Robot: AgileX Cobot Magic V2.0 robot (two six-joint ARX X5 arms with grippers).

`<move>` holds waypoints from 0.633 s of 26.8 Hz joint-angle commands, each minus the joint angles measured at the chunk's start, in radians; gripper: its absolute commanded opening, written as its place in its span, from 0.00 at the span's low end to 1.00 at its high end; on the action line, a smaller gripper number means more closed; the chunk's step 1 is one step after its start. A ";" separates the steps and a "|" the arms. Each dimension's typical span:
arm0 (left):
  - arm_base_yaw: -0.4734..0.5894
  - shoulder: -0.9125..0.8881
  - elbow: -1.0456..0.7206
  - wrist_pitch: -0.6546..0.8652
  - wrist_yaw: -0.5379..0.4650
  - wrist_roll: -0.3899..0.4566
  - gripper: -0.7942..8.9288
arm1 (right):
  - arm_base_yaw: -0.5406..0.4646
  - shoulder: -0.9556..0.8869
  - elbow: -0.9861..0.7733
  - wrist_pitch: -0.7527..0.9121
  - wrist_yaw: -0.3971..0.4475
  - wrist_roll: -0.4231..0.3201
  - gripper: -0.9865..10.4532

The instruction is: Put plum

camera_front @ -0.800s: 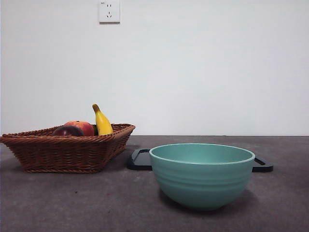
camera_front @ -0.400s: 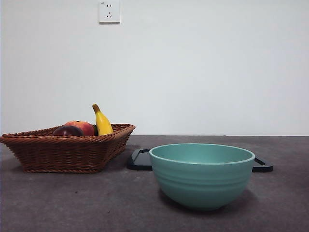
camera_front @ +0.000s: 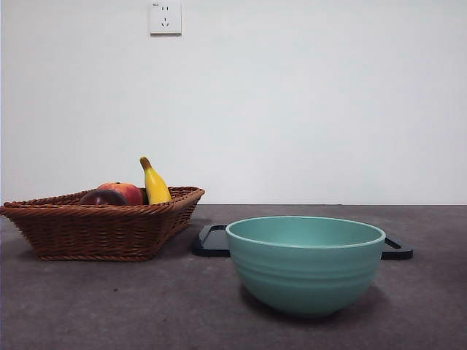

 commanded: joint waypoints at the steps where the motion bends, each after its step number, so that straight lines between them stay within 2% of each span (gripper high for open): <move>1: 0.003 -0.003 -0.021 -0.009 -0.002 -0.010 0.09 | 0.007 0.006 0.017 0.011 0.003 -0.014 0.09; 17: 0.003 -0.003 -0.021 -0.009 -0.002 -0.010 0.09 | 0.007 0.006 0.017 0.034 0.003 -0.014 0.09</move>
